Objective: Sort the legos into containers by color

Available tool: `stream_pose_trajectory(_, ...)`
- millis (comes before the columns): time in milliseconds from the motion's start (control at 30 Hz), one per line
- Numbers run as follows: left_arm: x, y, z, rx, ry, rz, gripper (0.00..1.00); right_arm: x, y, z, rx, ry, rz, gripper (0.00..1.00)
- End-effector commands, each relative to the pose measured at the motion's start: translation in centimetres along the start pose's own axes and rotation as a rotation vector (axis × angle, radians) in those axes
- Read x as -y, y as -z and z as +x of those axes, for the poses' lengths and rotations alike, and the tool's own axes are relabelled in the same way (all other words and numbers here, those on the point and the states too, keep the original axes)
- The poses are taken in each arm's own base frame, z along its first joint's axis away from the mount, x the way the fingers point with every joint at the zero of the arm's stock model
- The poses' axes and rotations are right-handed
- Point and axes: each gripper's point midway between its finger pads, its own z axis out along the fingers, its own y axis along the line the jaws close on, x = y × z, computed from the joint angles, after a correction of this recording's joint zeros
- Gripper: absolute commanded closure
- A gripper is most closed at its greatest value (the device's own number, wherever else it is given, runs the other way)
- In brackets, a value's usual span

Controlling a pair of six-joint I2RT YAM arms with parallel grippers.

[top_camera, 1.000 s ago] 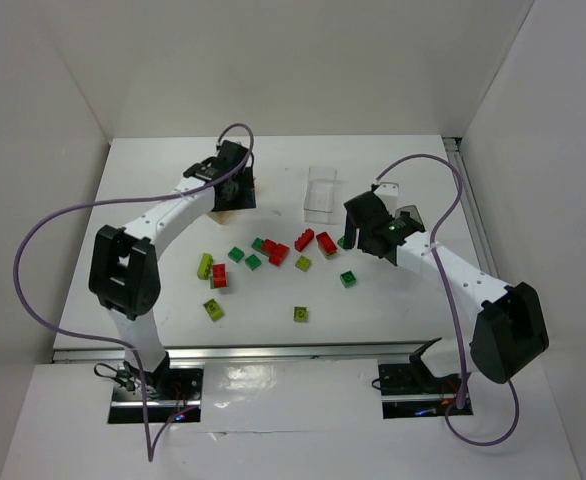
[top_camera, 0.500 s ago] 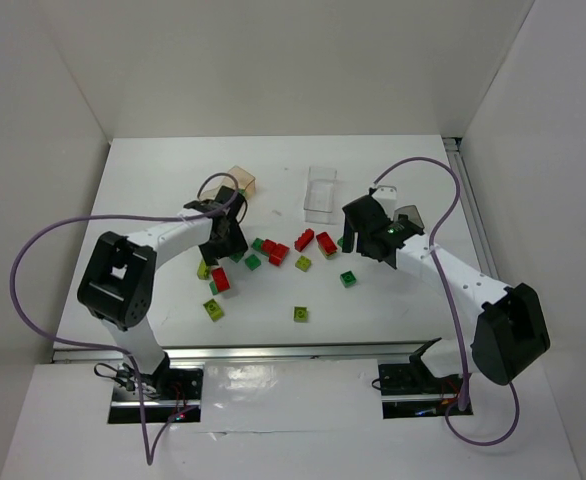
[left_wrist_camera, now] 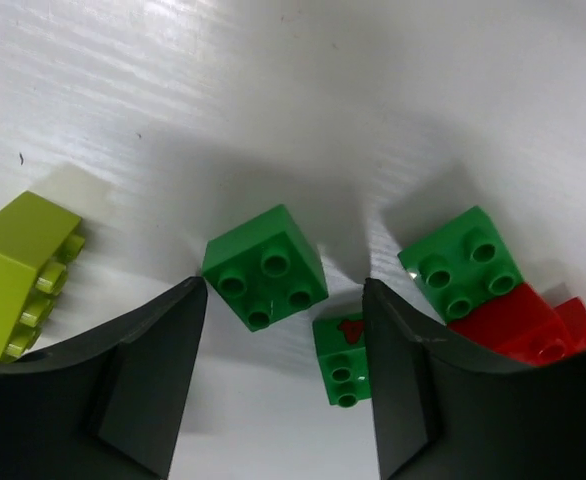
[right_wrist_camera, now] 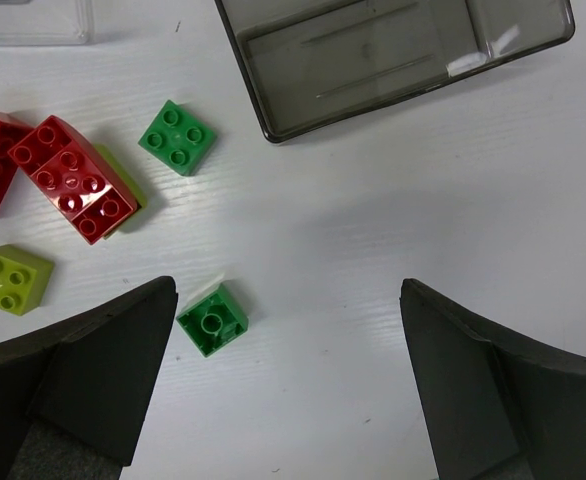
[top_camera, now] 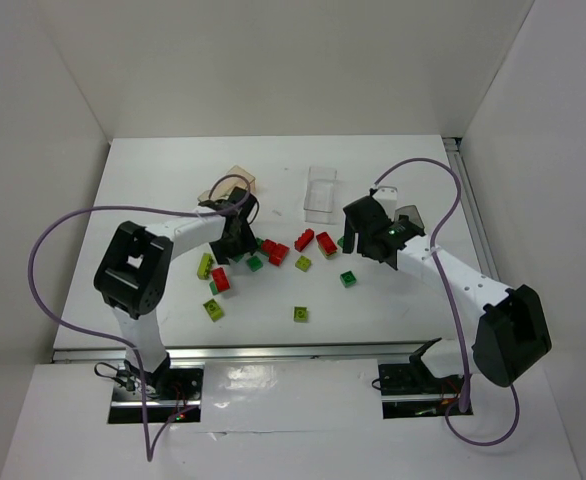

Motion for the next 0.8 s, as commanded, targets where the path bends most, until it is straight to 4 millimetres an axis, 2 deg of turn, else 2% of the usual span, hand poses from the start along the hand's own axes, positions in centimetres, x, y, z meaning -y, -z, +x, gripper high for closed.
stream_pose_trajectory(0,0.5,-0.9,-0.8,-0.007,0.056,-0.005,0.28,-0.2,0.6,-0.5,0.028,-0.015,-0.023,0.00)
stream_pose_trajectory(167,1.6,-0.9,-1.7,0.007,0.048,0.013,0.44,-0.1,0.4,-0.1,0.021,-0.010,-0.019,0.00)
stream_pose_trajectory(267,2.2,-0.4,-2.8,0.033,0.014,0.030,0.69,0.0,0.3,0.2,0.014,-0.006,-0.015,0.00)
stream_pose_trajectory(333,3.0,0.5,-3.8,0.058,-0.006,0.057,0.81,0.0,0.3,0.2,0.014,-0.006,-0.015,0.00)
stream_pose_trajectory(367,3.1,1.1,-4.1,0.064,-0.005,0.064,0.83,0.0,0.3,0.2,0.014,-0.006,-0.015,0.00)
stream_pose_trajectory(533,3.9,4.1,-7.4,0.159,-0.061,0.067,0.82,-0.1,0.4,-0.1,0.021,-0.010,-0.019,0.00)
stream_pose_trajectory(567,4.1,5.2,-8.9,0.189,-0.052,0.072,0.82,-0.1,0.4,-0.1,0.021,-0.010,-0.019,0.00)
stream_pose_trajectory(633,3.7,5.3,-10.8,0.226,-0.061,0.048,0.80,0.0,0.4,-0.2,0.026,-0.010,-0.011,0.00)
stream_pose_trajectory(667,3.8,5.3,-12.4,0.250,-0.036,0.048,0.80,0.0,0.4,-0.2,0.026,-0.010,-0.011,0.00)
stream_pose_trajectory(767,3.6,4.7,-14.7,0.270,-0.034,0.026,0.80,-0.1,0.4,-0.4,0.026,-0.010,-0.011,0.00)
